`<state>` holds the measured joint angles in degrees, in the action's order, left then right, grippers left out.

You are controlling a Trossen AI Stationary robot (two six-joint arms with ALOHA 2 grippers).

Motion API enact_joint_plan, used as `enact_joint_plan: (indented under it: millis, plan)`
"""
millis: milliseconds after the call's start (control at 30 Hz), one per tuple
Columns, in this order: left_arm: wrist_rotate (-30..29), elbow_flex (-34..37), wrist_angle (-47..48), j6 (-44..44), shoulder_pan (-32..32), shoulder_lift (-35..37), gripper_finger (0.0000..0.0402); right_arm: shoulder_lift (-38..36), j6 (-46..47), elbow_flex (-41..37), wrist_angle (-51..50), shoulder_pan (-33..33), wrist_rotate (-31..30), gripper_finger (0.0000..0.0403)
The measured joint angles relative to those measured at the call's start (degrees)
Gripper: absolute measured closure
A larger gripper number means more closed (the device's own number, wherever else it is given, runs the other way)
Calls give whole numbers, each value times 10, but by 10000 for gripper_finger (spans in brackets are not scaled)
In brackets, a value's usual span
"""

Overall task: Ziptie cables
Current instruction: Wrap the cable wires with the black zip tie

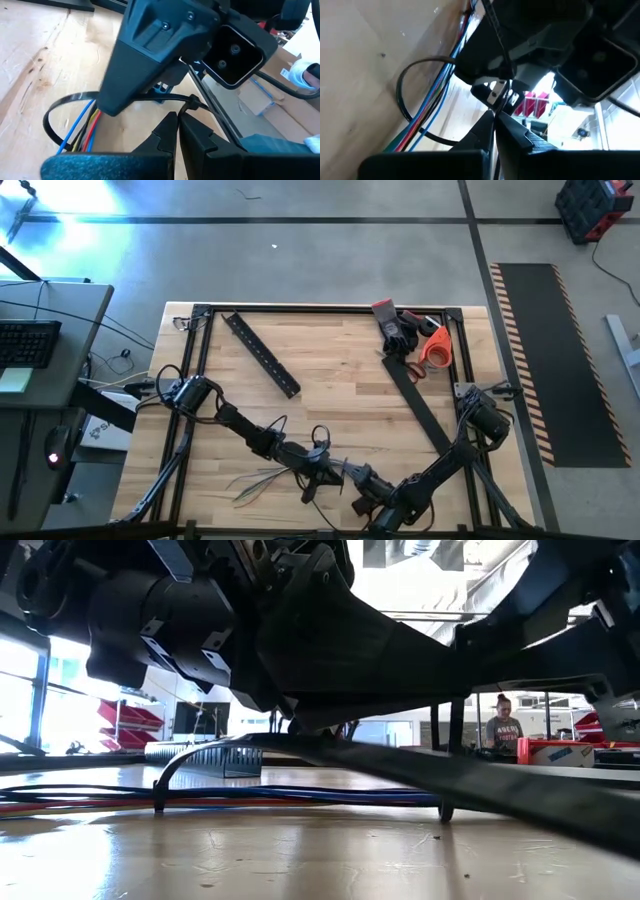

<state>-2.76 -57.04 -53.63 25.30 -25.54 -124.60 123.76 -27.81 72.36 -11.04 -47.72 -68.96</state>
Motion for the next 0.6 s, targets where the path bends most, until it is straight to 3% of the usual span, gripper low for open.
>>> enact_joint_plan:
  millis: [367,600]
  plan:
    - [5,0,-2,11,0,0,402,0,-112,0,58,-13,0,403]
    - [4,0,-6,11,2,0,402,0,-122,0,68,-16,16,403]
